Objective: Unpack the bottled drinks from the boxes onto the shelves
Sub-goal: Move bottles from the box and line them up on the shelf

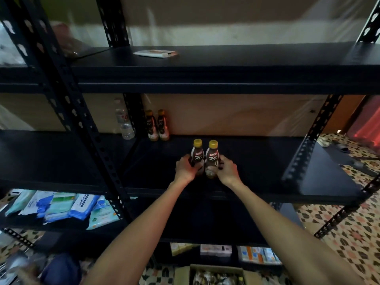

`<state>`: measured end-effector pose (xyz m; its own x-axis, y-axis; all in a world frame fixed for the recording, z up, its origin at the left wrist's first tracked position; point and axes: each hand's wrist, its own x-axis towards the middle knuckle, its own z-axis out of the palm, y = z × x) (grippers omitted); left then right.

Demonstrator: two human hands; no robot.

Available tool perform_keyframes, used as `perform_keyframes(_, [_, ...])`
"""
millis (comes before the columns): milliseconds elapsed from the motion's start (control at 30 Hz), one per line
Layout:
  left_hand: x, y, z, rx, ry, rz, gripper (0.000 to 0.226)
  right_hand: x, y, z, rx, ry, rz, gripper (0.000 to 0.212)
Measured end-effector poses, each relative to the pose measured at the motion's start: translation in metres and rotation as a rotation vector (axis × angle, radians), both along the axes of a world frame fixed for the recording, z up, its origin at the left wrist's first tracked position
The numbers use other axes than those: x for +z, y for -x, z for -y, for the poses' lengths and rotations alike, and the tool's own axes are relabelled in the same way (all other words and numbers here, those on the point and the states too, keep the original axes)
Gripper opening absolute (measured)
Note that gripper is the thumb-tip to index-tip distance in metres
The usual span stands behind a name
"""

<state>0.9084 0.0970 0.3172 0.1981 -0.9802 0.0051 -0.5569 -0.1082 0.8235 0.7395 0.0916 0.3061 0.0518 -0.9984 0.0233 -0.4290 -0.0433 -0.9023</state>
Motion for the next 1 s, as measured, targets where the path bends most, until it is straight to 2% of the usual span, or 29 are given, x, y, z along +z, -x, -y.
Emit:
perform_keyframes(267, [-0.012,-0.016,0.054,0.106,0.074,-0.086,0.035,-0.006,-0.016,0.061,-0.026,0.050,-0.020,0.046])
perform_keyframes(533, [-0.029,-0.033,0.137,0.111,0.139,-0.162,0.039,-0.030,-0.034,0.146,-0.049,0.110,0.060,0.053])
perform_keyframes(767, [-0.038,-0.040,0.192,0.130,0.167,-0.217,0.040,-0.042,-0.045,0.199,-0.086,0.100,0.083,0.013])
perform_keyframes(867, [-0.040,-0.040,0.209,0.143,0.168,-0.259,0.040,-0.040,-0.046,0.213,-0.076,0.113,0.097,0.013])
perform_keyframes(1000, [-0.044,-0.040,0.224,0.152,0.137,-0.347,0.040,-0.037,-0.047,0.221,-0.092,0.128,0.109,0.023])
